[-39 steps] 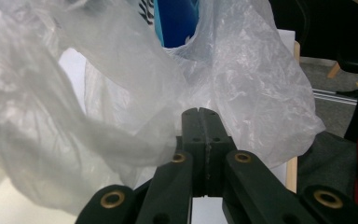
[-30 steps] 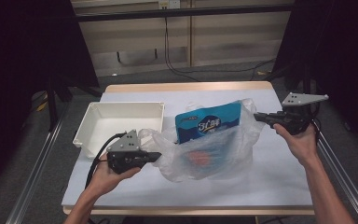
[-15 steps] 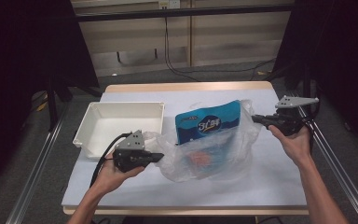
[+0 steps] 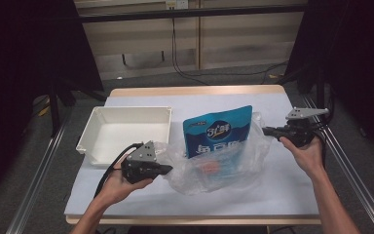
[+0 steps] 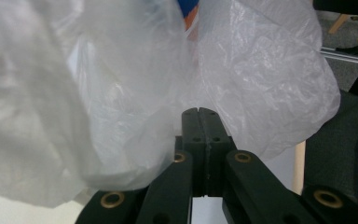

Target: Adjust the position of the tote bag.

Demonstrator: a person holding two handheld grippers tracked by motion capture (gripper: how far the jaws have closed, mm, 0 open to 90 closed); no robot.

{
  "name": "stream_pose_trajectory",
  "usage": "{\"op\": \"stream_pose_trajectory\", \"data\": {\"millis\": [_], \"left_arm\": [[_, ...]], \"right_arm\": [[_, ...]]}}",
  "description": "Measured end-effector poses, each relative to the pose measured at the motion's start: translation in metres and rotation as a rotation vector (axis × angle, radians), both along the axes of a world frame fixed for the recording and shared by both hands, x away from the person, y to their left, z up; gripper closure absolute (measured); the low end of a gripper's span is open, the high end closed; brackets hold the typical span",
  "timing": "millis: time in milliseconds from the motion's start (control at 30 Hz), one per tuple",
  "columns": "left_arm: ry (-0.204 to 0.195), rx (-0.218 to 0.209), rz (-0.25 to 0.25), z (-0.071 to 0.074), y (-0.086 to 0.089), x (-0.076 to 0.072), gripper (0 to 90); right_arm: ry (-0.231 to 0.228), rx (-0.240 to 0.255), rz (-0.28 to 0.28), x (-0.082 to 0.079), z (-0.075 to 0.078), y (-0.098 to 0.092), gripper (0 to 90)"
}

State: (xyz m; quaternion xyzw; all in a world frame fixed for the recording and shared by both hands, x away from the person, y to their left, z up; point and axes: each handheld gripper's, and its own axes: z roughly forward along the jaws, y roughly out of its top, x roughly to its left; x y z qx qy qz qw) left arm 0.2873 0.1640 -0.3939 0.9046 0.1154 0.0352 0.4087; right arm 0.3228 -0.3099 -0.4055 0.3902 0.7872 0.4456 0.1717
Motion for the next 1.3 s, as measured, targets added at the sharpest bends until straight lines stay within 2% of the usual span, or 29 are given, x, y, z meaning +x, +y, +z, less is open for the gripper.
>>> {"op": "stream_pose_trajectory", "data": {"millis": [33,67,100,133,167,200,267,300,367,400,467,533,567,600,667,700,733,767,833,867,933,967,1067,1100,1167,1233,1300], "left_arm": [[0.015,-0.019,0.003,-0.002,0.002,-0.002,90.0],[0.013,-0.014,-0.004,-0.003,0.003,-0.006,90.0],[-0.006,0.005,0.000,-0.004,0.003,-0.010,90.0],[-0.006,0.012,0.003,-0.006,0.005,-0.010,90.0],[-0.006,0.012,0.003,-0.006,0.005,-0.010,90.0],[-0.020,0.020,0.030,-0.009,0.006,-0.009,90.0],[0.004,0.029,0.019,-0.016,0.006,-0.006,90.0],[0.012,0.039,0.014,-0.022,0.004,-0.007,90.0],[0.012,0.056,0.007,-0.024,0.003,-0.007,90.0],[0.020,0.065,0.003,-0.029,0.003,-0.006,90.0],[0.031,0.080,0.005,-0.034,0.001,-0.005,90.0],[0.037,0.094,0.009,-0.037,0.000,-0.006,90.0],[0.036,0.097,0.007,-0.040,-0.001,-0.007,90.0],[0.026,0.129,0.011,-0.042,-0.003,-0.009,90.0],[0.030,0.135,0.000,-0.043,-0.005,-0.012,90.0],[0.037,0.148,-0.014,-0.045,-0.006,-0.014,90.0],[0.034,0.170,-0.010,-0.048,-0.008,-0.015,90.0],[0.051,0.180,-0.023,-0.051,-0.008,-0.015,90.0],[0.049,0.189,-0.018,-0.053,-0.008,-0.014,90.0],[0.062,0.189,-0.017,-0.056,-0.007,-0.015,90.0],[0.064,0.195,-0.022,-0.056,-0.007,-0.014,90.0],[0.067,0.213,-0.021,-0.059,-0.008,-0.014,90.0],[0.072,0.216,-0.025,-0.061,-0.009,-0.014,90.0],[0.088,0.216,-0.035,-0.062,-0.008,-0.013,90.0],[0.079,0.218,-0.033,-0.063,-0.008,-0.012,90.0],[0.086,0.231,-0.030,-0.068,-0.009,-0.011,90.0],[0.088,0.225,-0.030,-0.068,-0.008,-0.011,90.0]], "right_arm": [[-0.017,0.024,0.028,-0.005,0.001,0.001,90.0],[-0.025,0.037,0.036,-0.009,0.002,0.001,90.0],[-0.028,0.035,0.040,-0.012,0.002,0.002,90.0],[-0.010,0.002,0.043,-0.014,-0.003,0.004,90.0],[-0.010,0.002,0.043,-0.014,-0.003,0.004,90.0],[-0.006,-0.005,0.042,-0.014,-0.004,0.004,90.0],[0.019,-0.007,0.031,-0.014,-0.018,0.003,90.0],[0.036,-0.029,0.038,-0.013,-0.022,0.004,90.0],[0.038,-0.038,0.039,-0.013,-0.025,0.004,90.0],[0.051,0.021,0.038,-0.012,-0.034,0.000,90.0],[0.068,-0.010,0.038,-0.012,-0.040,0.001,90.0],[0.076,-0.018,0.043,-0.013,-0.042,0.003,90.0],[0.084,-0.062,0.048,-0.014,-0.045,0.005,90.0],[0.091,-0.062,0.052,-0.015,-0.046,0.006,90.0],[0.094,-0.069,0.056,-0.015,-0.048,0.006,90.0],[0.117,-0.106,0.049,-0.016,-0.053,0.007,90.0],[0.121,-0.110,0.050,-0.017,-0.055,0.007,90.0],[0.125,-0.115,0.052,-0.017,-0.057,0.007,90.0],[0.131,-0.122,0.057,-0.017,-0.059,0.008,90.0],[0.144,-0.155,0.061,-0.018,-0.062,0.011,90.0],[0.144,-0.170,0.068,-0.019,-0.065,0.014,90.0],[0.149,-0.175,0.069,-0.020,-0.065,0.014,90.0],[0.157,-0.166,0.071,-0.021,-0.068,0.015,90.0],[0.155,-0.170,0.073,-0.021,-0.069,0.015,90.0],[0.163,-0.184,0.077,-0.021,-0.072,0.015,90.0],[0.167,-0.187,0.077,-0.021,-0.072,0.015,90.0],[0.165,-0.190,0.078,-0.021,-0.072,0.016,90.0]]}}
